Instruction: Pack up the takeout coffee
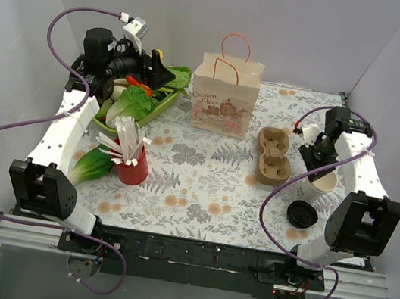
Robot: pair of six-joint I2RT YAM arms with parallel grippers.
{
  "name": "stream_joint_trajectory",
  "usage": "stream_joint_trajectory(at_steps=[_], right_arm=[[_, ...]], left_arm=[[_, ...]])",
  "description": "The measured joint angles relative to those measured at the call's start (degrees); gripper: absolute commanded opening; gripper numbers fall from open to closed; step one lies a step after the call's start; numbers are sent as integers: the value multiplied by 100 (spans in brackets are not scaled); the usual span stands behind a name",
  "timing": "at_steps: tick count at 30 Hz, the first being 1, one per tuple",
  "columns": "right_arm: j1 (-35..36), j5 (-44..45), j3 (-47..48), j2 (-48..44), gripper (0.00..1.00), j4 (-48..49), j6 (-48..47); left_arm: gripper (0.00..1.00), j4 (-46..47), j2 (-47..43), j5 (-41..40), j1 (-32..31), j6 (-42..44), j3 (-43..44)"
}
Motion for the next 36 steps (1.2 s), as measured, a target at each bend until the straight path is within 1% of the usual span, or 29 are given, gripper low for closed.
stream_joint_trajectory(at_steps=[10,16,20,23,26,27,28,29,30,36], right_arm=[[-7,0,0,2,23,-28,52],[-28,61,-37,4,23,-22,61],[-48,127,-140,4,27,-26,63],[-48,157,-151,4,25,-31,66],[-46,175,-153,4,23,-31,66],[-46,175,-153,4,19,-31,66],[-46,179,-153,4,12,-31,68],[-48,188,-153,4,8,-31,72],[-52,199,-153,4,1,-33,72],[-70,341,-118,4,1,-55,76]], left_arm=[[98,0,0,2,0,0,0],[98,2,0,4,0,0,0],[98,15,0,4,0,0,-2],[98,33,0,4,0,0,-9],[98,39,0,4,0,0,-11],[98,50,0,4,0,0,-11],[98,66,0,4,0,0,-15],[98,74,0,7,0,0,-20],[98,76,0,4,0,0,-20],[98,116,0,4,0,2,-105]])
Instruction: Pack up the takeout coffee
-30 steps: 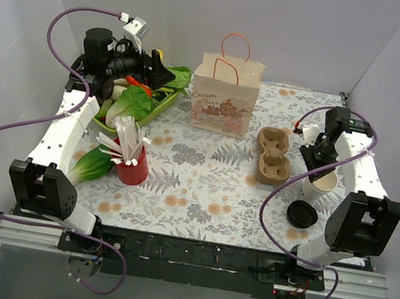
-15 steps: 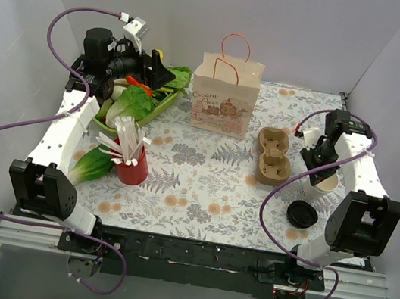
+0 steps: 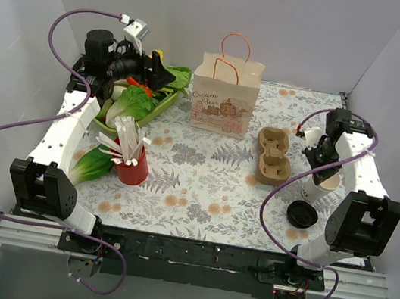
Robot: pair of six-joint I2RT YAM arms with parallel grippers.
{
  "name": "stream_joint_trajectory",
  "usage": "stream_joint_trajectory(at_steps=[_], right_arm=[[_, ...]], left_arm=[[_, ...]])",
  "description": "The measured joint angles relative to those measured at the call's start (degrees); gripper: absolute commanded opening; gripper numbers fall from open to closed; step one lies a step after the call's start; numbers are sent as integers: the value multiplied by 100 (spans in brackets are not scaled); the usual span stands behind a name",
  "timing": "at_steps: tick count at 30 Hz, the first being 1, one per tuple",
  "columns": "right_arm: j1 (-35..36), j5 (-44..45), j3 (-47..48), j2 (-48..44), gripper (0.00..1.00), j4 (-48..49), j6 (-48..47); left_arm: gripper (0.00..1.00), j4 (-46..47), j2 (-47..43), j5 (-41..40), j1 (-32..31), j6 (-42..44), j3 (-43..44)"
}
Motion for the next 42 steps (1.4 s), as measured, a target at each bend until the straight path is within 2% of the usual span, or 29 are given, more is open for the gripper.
stream_joint_trajectory(at_steps=[7,16,24,39,42], right_arm=[[-31,315,409,-85,1,-46,-291],[-122,387,422,-326,1,-26,-588],[-656,-376,857,-142,1,-282,-610],[-616,33,1088,149,1,-144,-686],[-678,-146,1040,151,1,-236,-682]], left_arm=[[98,7,0,26,0,-2,-33],[98,9,0,129,0,-42,-33],[98,50,0,240,0,-131,-33],[98,90,0,284,-68,-214,-33],[98,114,0,328,-72,-264,-33]])
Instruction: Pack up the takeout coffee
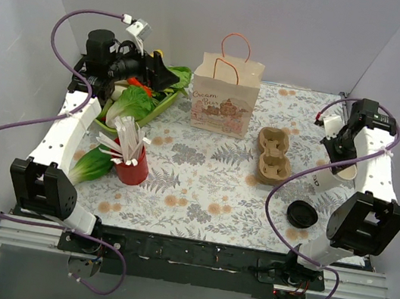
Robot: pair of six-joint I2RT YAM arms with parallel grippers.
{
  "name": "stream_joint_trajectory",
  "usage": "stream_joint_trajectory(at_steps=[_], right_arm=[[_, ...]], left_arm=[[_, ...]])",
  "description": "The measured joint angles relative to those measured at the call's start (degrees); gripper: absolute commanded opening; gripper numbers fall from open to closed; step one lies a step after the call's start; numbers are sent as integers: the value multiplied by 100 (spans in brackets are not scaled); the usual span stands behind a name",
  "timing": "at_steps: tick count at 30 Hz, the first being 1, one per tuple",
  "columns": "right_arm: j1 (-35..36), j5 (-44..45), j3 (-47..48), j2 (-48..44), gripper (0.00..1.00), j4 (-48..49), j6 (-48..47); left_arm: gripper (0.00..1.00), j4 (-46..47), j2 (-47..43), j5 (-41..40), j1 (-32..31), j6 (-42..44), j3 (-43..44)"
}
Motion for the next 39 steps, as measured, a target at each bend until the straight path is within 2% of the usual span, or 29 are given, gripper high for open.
stream_joint_trajectory(at_steps=[2,4,8,13,17,21,29,32,39], right_arm=[[4,146,7,-11,1,28,20],[-118,-221,31,-11,1,7,-2],[-146,-212,7,-22,1,7,94],[-249,-424,-142,-22,1,-57,153],[-306,-391,-177,-33,1,-31,203],[-308,-391,-177,-201,1,-11,229],[-306,-442,-385,-942,1,-20,208],[-306,-538,-525,-1102,1,-37,190],[-306,-835,-885,-1196,1,-35,164]], left_arm=[[98,66,2,66,-15,-181,0],[98,155,15,144,-66,-426,24],[98,278,284,170,-457,-772,509],[97,490,732,-42,-1471,-1150,1191],[96,573,1095,-339,-2524,-1392,1322],[94,525,1770,-684,-3318,-1519,1596],[93,767,2999,-977,-3816,-2096,1690],[96,955,3388,-931,-4030,-2262,1779],[98,2004,3969,-483,-4439,-2820,1779]])
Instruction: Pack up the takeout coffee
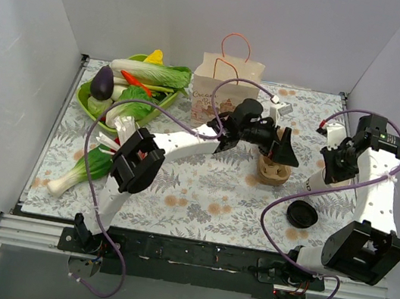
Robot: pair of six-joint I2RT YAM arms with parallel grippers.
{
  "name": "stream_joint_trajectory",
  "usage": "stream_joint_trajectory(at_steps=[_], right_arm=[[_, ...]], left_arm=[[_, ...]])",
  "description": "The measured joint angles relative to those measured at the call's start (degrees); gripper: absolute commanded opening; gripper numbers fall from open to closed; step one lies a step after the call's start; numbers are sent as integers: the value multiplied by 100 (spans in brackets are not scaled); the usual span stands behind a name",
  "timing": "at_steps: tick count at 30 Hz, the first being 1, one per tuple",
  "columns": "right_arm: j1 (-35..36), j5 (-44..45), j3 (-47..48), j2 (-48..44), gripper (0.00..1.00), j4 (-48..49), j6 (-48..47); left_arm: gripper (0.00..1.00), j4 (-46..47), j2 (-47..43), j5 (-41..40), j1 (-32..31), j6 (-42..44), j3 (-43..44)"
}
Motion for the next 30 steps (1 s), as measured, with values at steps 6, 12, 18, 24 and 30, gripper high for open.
stream_joint_trajectory(at_steps=[6,12,18,24,30], right_arm=[[0,-264,-9,0,1,-4,-24],[0,-404,-35,-90,1,-59,-122],[0,-505,-146,-245,1,-144,-238],[0,-509,-348,-444,1,-260,-389],[0,-544,-409,-699,1,-284,-424]], left_arm=[[98,981,472,304,-144,-605,13],[98,1320,1029,310,-321,-962,35],[98,1445,1316,302,-511,-1073,216],[98,1808,1327,339,-568,-1270,282],[98,2031,1335,208,-564,-1576,313]])
